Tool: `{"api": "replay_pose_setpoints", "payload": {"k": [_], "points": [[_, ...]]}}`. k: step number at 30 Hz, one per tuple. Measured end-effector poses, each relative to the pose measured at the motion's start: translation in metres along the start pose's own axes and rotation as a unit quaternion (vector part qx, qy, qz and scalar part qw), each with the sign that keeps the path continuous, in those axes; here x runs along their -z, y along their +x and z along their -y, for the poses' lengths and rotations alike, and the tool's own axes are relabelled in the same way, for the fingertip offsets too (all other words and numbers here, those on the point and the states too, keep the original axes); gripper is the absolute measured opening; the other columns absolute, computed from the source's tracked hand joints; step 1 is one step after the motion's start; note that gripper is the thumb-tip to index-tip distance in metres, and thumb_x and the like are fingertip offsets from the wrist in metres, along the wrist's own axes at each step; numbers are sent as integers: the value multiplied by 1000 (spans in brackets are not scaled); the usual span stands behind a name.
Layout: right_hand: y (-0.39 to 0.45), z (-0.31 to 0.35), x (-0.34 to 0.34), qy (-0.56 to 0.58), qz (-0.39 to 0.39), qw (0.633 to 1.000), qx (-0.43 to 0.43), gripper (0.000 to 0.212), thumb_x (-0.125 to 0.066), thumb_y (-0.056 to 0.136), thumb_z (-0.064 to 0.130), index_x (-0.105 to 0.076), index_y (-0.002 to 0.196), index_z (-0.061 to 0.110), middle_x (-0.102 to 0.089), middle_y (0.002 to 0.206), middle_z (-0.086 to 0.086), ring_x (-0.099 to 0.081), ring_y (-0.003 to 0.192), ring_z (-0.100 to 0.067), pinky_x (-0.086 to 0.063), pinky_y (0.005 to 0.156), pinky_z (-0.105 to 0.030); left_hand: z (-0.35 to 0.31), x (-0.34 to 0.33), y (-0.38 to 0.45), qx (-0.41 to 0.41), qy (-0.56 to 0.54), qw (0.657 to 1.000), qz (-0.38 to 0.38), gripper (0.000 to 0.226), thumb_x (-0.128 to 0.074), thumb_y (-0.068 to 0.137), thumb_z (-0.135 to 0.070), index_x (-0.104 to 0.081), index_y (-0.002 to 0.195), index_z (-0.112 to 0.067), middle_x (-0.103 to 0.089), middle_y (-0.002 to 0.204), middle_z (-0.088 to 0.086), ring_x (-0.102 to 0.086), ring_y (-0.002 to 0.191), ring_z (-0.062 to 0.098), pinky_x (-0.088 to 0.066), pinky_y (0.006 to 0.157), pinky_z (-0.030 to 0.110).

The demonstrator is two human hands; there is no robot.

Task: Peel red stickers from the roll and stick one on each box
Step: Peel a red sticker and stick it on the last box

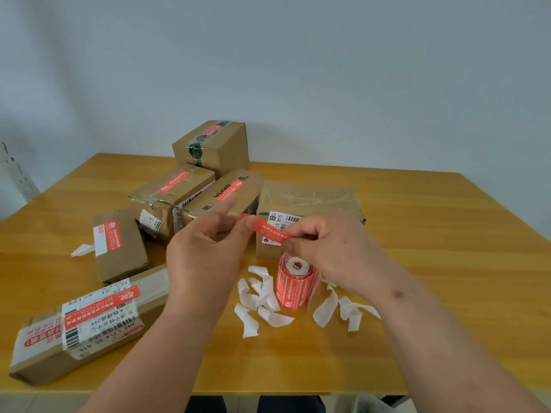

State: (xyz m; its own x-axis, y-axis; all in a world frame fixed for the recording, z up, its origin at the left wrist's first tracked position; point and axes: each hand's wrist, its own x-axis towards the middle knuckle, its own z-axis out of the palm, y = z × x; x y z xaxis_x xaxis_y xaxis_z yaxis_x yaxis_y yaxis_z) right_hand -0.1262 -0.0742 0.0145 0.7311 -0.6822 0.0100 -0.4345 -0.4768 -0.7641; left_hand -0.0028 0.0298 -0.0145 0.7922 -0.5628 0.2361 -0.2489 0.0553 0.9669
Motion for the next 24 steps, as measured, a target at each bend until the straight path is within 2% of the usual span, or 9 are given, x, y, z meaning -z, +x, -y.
{"api": "replay_pose_setpoints", "payload": {"k": [3, 5, 9, 12, 14, 16, 19, 22, 24], "points": [[0, -5, 4, -13, 27, 1000, 4, 12, -62, 91, 28, -73, 91, 34, -72, 83, 10, -68, 80, -13, -56, 66, -27, 2, 5, 14, 86, -68, 990, 83, 12, -72, 82, -12, -76, 86, -23, -76, 81, -1, -70, 76, 10, -54, 68, 22], [3, -9, 5, -7, 22, 1000, 1, 12, -61, 91, 31, -72, 94, 34, -73, 84, 8, -69, 81, -18, -57, 71, -36, 3, 5, 20, 72, -31, 992, 99, 11, -71, 84, -12, -76, 84, -22, -75, 79, 1, -69, 76, 15, -56, 70, 28], [13, -15, 8, 103, -60, 992, -38, 21, -71, 83, 27, -71, 103, 27, -73, 81, 9, -68, 73, -12, -52, 65, -29, -4, -6, 19, -56, 50, 996, 50, 13, -69, 87, -14, -75, 88, -25, -71, 74, -10, -66, 71, -4, -47, 54, 7], [20, -17, 17, 198, -96, 974, -58, 47, -80, 73, 22, -56, 113, 28, -74, 80, 3, -68, 71, -12, -45, 69, -27, -10, -16, 19, -140, 67, 988, 13, 20, -68, 88, -13, -71, 99, -29, -67, 81, -19, -63, 78, -12, -45, 57, 2], [25, -18, 24, 179, -115, 976, -49, 32, -78, 76, 22, -61, 102, 25, -74, 76, 4, -68, 70, -9, -46, 68, -27, -11, -23, 26, -122, 67, 990, 14, 22, -69, 88, -16, -72, 106, -27, -65, 81, -24, -62, 79, -14, -45, 58, 2], [30, -18, 28, 152, -128, 979, -38, 8, -74, 80, 22, -66, 84, 23, -73, 72, 7, -65, 67, -4, -45, 66, -24, -11, -30, 38, -91, 86, 992, 24, 27, -68, 89, -21, -70, 115, -28, -67, 76, -19, -63, 75, -5, -48, 56, 7], [42, -16, 35, 104, -148, 983, -37, 12, -68, 86, 27, -63, 77, 21, -63, 72, 8, -54, 67, -6, -35, 60, -24, -14, -41, 59, -93, 162, 980, 66, 34, -64, 92, -28, -62, 126, -34, -71, 79, -12, -67, 75, 12, -53, 62, 17], [59, -18, 40, 92, -177, 978, -59, 12, -62, 90, 28, -60, 81, 20, -59, 79, 7, -51, 73, -9, -33, 59, -26, -19, -54, 85, -90, 226, 966, 93, 12, -61, 93, -25, -67, 104, -26, -72, 80, -10, -67, 78, 3, -54, 72, 23], [72, -22, 40, 96, -190, 975, -62, 10, -61, 91, 25, -61, 83, 19, -64, 82, 2, -55, 76, -14, -39, 62, -27, -21, -64, 100, -88, 249, 958, 111, 7, -56, 95, -20, -63, 91, -21, -72, 82, -7, -68, 80, 7, -56, 75, 31]]}}
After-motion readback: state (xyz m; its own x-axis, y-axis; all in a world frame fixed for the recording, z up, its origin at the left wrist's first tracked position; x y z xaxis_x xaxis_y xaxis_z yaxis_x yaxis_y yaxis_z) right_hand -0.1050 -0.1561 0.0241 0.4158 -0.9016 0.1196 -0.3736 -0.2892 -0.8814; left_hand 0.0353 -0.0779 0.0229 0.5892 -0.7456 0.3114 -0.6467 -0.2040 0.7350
